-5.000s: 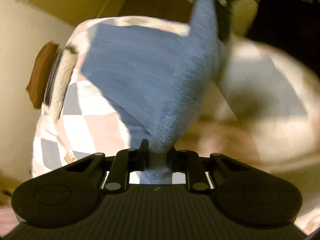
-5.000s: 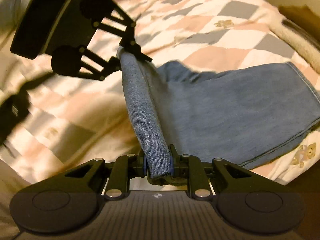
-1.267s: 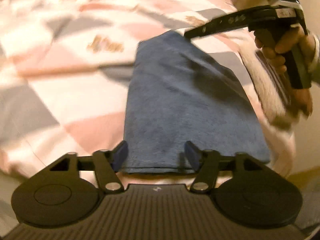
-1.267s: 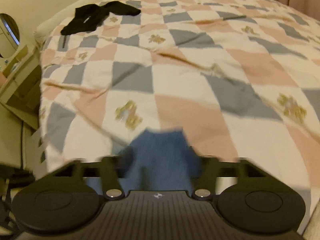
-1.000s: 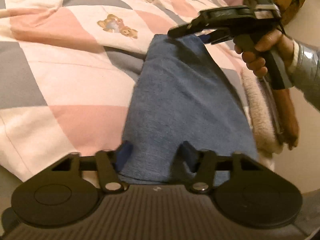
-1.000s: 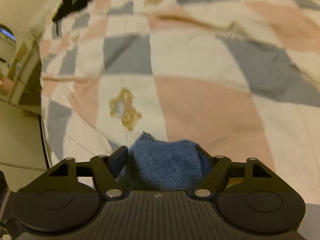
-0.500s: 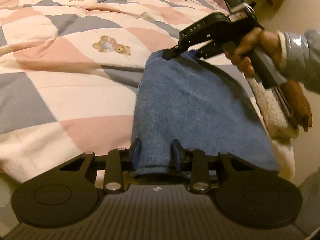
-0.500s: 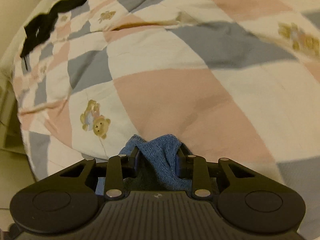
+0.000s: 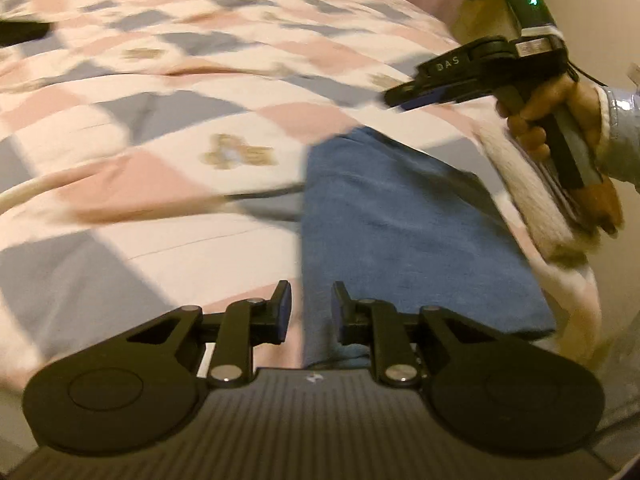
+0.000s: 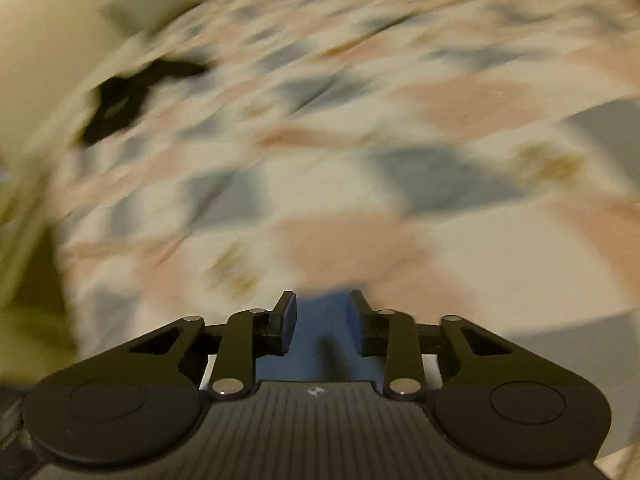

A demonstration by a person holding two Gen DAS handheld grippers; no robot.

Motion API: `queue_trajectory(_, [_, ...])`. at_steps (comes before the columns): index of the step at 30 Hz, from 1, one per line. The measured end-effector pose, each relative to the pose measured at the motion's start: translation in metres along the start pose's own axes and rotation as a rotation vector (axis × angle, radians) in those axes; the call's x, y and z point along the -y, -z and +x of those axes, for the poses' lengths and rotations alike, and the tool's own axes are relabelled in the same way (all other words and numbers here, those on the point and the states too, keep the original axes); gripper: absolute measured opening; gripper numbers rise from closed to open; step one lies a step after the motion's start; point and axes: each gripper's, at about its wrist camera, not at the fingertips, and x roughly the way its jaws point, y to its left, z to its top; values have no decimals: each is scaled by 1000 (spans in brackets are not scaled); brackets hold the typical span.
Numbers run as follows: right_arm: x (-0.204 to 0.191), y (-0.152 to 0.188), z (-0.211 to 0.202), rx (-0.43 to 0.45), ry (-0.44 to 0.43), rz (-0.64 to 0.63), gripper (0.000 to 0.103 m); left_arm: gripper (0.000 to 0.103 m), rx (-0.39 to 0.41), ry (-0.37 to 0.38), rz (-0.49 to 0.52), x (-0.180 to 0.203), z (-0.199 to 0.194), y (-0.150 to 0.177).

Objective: Fold clothes

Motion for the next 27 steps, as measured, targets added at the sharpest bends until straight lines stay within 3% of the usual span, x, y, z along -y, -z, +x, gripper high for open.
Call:
queue_trajectory(1, [-2,7,7,-37,-8,-26,18,16,-13,18,26,7,8,-1])
queue_trajectory(3, [8,15,21,-50,69,-12,9,17,-51,36,78,21,27,4])
queue_trajectory(5, [36,13,23,-14,234,99,11,18,-79,4,129,32,42,16])
queue_trajectory(6, [49,11,19,4,307,149,18,18,-80,-16,149,35,45,22])
queue_trajectory(7, [59,11,9,16,344,179,17,18,-87,-29,157,36,45,24])
queue_trajectory(9, [67,14,-20,66,331,198,17,18,-93,-43,163,38,37,22])
queue_trajectory(14, [20,67,-79,142,261,162,22,18,-70,-39,162,48,16,13])
queue_trajectory(18, [-26,131,-83,81,262,164,23,18,-141,-73,220,63,38,21])
queue_trajectory(19, [-31,145,-76,39,301,168,28,18,-147,-86,241,67,41,22])
queue_trajectory(21, [-39,169,-64,-27,371,185,25,19,-165,-82,253,69,46,20])
queue_trajectory(25, [-33,165,-81,72,372,402,23,20,-218,-126,279,79,49,3])
queue_trajectory(27, [-40,164,-102,145,375,459,33,20,-216,-156,289,86,41,-6])
